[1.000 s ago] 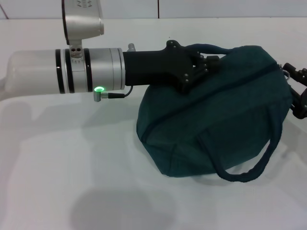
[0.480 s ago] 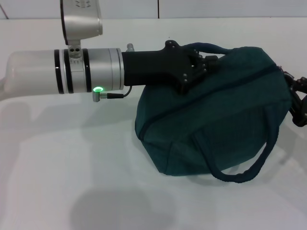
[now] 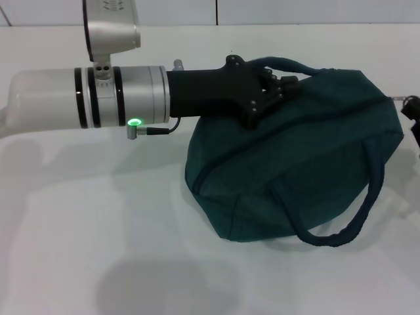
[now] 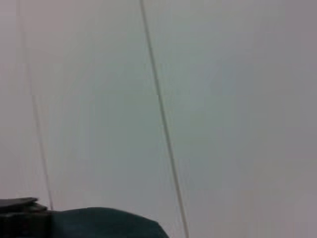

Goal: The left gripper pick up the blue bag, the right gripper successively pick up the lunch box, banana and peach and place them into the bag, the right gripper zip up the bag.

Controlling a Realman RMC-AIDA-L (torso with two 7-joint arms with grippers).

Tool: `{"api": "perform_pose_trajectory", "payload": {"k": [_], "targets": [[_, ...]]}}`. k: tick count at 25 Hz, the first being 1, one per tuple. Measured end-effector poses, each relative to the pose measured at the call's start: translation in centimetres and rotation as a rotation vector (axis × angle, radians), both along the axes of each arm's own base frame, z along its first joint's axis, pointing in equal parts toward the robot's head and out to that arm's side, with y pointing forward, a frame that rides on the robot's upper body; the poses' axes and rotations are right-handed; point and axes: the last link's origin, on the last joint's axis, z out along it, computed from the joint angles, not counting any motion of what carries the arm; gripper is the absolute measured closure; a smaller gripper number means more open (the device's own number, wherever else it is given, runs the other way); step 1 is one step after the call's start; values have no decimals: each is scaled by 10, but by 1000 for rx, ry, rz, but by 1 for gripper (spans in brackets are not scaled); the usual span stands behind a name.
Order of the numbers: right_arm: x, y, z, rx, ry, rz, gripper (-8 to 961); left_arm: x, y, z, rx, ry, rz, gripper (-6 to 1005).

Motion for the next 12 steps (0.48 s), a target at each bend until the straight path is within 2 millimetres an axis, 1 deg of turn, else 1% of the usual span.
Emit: {"api": "perform_pose_trajectory", "payload": {"k": [8, 12], "targets": [[8, 1, -7, -52, 7, -71, 945, 1, 1, -1, -1, 4, -4, 902], [8, 0, -12, -89, -12, -67, 945, 1, 1, -1, -1, 4, -3, 900]]}}
